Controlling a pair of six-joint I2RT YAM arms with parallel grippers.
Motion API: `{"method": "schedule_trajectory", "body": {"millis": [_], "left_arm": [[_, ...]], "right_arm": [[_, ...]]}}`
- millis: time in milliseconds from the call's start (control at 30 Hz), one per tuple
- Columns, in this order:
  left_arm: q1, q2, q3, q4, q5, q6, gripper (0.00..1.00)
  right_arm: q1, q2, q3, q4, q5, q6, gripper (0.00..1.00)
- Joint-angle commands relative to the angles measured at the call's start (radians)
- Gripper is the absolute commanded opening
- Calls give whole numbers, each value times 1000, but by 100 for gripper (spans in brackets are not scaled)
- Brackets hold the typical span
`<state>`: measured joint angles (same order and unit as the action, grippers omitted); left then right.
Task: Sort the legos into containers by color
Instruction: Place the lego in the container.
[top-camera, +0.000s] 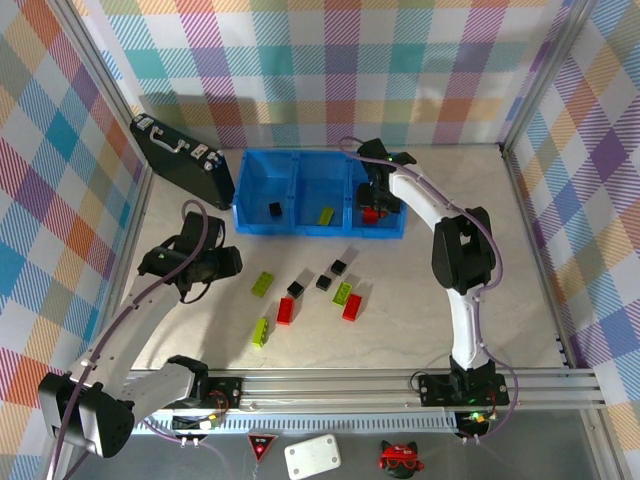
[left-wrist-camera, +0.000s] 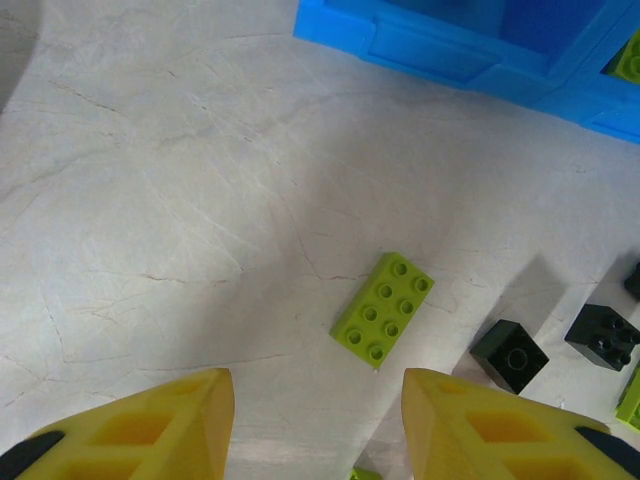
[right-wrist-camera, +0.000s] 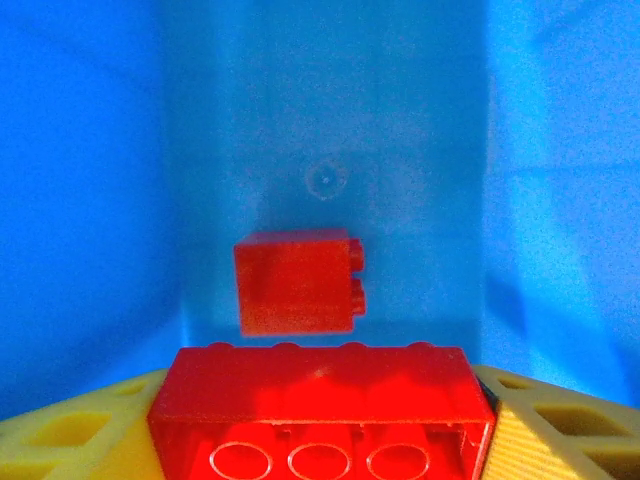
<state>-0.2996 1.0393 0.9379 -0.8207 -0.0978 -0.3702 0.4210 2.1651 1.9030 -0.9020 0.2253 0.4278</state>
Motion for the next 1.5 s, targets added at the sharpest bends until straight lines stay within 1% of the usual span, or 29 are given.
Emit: {"method": "schedule_trajectory", "body": {"millis": [0, 267, 533, 733, 933, 1100, 1267, 1467], "left_arm": [[-4, -27, -13, -41, -15, -13, 48], [-4, -54, -16, -55, -16, -16, 48], [-4, -67, -5, -67, -21, -15, 48], [-4, -68, -9, -64, -18, -19, 48], [-4, -70, -13, -64, -14, -18, 48], [-4, -70, -14, -69, -10, -16, 48], [-4, -70, -16, -64, -2, -17, 48], [-4, -62, -19, -54, 11, -21, 48]], "right_arm": [[-8, 42, 51, -32, -14, -27, 70], [-24, 135, 157, -28, -13, -42, 70], [-37, 252, 322, -79, -26, -62, 70], [-41, 298, 369, -98, -41, -56, 72], [-42, 284, 367, -104, -31, -57, 75], [-41, 245, 367, -107, -19, -62, 76], [-41, 183, 361, -129, -23, -56, 76], [-40, 78, 281, -122, -38, -42, 76]]}}
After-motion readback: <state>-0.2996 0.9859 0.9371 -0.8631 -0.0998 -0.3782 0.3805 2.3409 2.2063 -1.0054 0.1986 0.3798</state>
